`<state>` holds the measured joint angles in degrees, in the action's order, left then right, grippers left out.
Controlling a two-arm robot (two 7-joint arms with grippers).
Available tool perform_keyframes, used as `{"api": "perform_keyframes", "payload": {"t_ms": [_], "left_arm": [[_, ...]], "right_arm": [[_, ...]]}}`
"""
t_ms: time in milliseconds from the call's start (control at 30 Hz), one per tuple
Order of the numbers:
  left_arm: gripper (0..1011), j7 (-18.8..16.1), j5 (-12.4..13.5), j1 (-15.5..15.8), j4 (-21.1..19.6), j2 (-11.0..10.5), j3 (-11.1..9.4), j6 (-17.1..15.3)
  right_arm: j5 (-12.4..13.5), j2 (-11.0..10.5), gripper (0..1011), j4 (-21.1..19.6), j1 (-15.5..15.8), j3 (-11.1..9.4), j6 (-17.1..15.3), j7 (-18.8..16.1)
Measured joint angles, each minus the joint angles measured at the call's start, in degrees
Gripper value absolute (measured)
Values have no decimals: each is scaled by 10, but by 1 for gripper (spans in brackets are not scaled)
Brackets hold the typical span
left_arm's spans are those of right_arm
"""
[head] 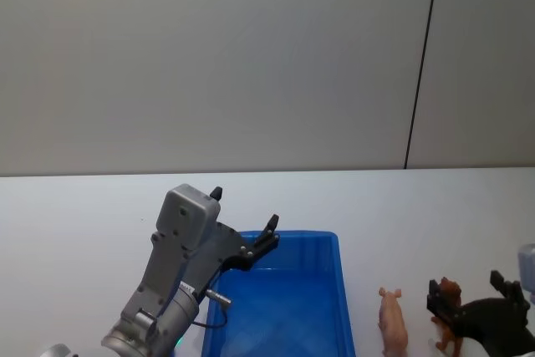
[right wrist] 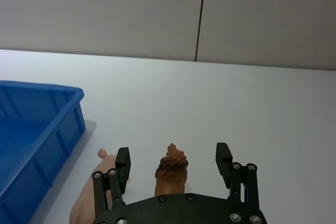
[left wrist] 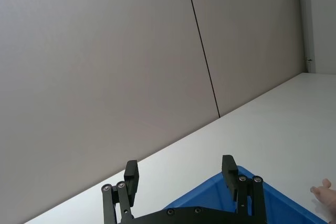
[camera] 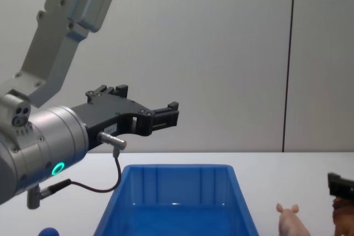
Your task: Pick up the two dolls from the table and place them into the box.
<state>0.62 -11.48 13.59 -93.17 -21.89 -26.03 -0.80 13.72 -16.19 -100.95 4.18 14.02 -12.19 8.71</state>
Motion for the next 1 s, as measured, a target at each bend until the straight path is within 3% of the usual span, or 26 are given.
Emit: {"api": "perform_keyframes", "payload": {"t_ms": [567, 700, 1000], "left_arm": [[1001, 0, 0, 0, 0, 0, 0, 0], [1001, 0, 0, 0, 0, 0, 0, 0], [1001, 0, 0, 0, 0, 0, 0, 0]], "right_arm": [[-11, 19, 996, 40, -4, 4, -23, 7], [-11, 23, 922, 49, -6, 5, -25, 6], [-4, 32, 651, 67, -9, 4, -32, 5]]}}
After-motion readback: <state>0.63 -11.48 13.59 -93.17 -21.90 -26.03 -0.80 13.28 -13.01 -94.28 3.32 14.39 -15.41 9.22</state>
